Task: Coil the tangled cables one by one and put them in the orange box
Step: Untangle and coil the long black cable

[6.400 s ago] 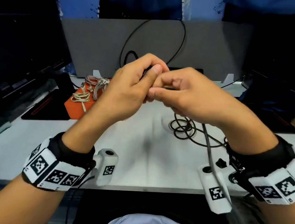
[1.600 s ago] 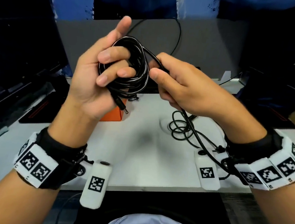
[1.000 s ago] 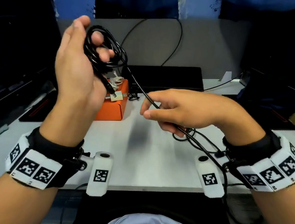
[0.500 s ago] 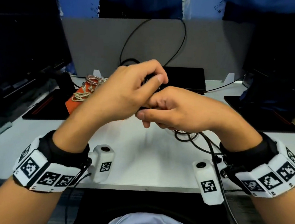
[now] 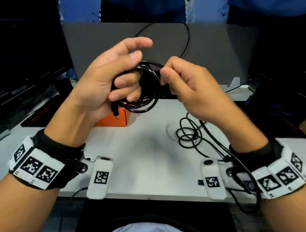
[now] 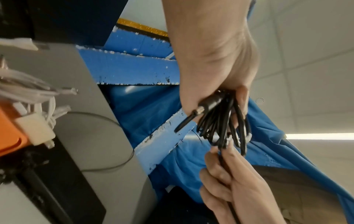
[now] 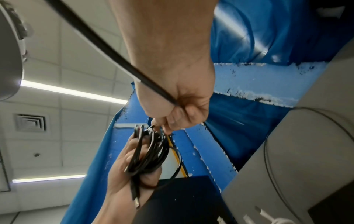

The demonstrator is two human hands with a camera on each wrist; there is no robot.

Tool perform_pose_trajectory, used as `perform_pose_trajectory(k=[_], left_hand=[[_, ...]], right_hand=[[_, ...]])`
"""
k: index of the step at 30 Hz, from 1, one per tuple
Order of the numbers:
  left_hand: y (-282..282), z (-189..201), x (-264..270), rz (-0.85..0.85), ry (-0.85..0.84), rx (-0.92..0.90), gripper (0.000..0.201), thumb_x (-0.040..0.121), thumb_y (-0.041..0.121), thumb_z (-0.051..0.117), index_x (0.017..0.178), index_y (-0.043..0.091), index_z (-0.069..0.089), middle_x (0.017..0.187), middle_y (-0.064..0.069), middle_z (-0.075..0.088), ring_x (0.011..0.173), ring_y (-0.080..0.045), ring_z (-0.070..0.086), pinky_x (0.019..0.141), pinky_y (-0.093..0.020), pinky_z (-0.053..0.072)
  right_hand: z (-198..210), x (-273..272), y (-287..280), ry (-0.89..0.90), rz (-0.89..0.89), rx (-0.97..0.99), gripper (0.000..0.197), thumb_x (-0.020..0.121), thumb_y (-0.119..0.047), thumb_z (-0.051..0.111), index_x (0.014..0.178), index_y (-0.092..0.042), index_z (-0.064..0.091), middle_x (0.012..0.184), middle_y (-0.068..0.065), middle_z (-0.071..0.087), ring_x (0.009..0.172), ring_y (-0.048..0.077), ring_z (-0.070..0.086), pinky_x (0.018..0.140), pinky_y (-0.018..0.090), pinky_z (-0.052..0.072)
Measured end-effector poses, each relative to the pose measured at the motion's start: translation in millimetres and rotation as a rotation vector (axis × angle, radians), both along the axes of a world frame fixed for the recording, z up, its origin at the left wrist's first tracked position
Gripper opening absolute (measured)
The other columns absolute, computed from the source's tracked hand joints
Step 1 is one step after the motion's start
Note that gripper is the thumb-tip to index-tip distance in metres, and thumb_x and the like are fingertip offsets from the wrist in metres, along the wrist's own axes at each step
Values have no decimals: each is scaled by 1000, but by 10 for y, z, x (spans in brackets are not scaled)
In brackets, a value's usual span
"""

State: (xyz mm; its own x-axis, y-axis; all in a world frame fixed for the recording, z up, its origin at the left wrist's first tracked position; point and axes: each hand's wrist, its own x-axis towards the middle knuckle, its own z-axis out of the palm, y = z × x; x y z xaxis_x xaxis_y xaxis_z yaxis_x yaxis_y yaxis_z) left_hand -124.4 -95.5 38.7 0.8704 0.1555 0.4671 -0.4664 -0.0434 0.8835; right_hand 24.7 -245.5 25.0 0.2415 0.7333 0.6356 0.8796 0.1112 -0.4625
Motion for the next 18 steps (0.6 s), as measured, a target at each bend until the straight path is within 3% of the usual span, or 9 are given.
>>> perform_pose_trajectory(k=[2,4,6,9,10,12,15,18], left_hand=[[-17,-17,39,-8,-35,-100,21,107,14,37,120,15,53,47,14,38,31,0,32,44,-20,39],[-57,-51,68,3,-39,-123,19,107,13,38,117,14,54,46,13,37,31,0,31,43,-20,39],[-95,-77,88,-15,-31,-156,19,107,13,38,115,14,55,45,12,36,30,0,31,42,-20,40],[-106,-88,108,-22,-27,-213,18,107,15,39,112,15,56,44,13,35,29,-1,32,43,-19,40],[-103,-87,121,-21,-28,-227,17,107,15,39,111,15,56,44,13,35,29,-1,32,43,-19,40],[-92,-94,138,-47,-29,-275,17,107,16,39,111,15,56,43,13,35,29,-2,33,43,-19,39],[-83,-116,170,-139,-35,-375,20,107,18,38,110,15,57,40,12,37,28,-4,36,43,-18,39],[-85,-154,198,-204,-51,-441,22,108,20,37,109,14,58,39,11,39,27,-5,38,43,-17,42]], right_hand=[[-61,-58,57,86,41,7,24,111,-38,39,96,-27,55,65,-16,50,61,4,46,61,19,35],[-72,-127,61,266,95,-40,38,111,-49,31,120,-25,58,64,-18,51,54,2,48,53,12,35],[-60,-186,51,448,154,-105,49,105,-62,29,129,-33,59,58,-23,50,43,1,44,46,11,26],[-34,-253,37,570,286,-164,51,85,-78,31,91,-45,71,50,-17,42,43,6,24,55,40,16],[-27,-274,31,575,324,-171,50,83,-79,33,82,-46,71,52,-15,45,44,8,23,55,44,17],[-25,-315,36,592,337,-131,48,90,-75,38,88,-40,71,63,-8,56,43,6,28,49,36,18],[-20,-348,59,562,236,-26,37,104,-50,46,105,-18,66,76,-11,67,45,-2,53,42,9,34],[-33,-357,56,499,159,-26,40,105,-51,47,100,-18,70,80,-9,72,50,-6,57,44,6,37]])
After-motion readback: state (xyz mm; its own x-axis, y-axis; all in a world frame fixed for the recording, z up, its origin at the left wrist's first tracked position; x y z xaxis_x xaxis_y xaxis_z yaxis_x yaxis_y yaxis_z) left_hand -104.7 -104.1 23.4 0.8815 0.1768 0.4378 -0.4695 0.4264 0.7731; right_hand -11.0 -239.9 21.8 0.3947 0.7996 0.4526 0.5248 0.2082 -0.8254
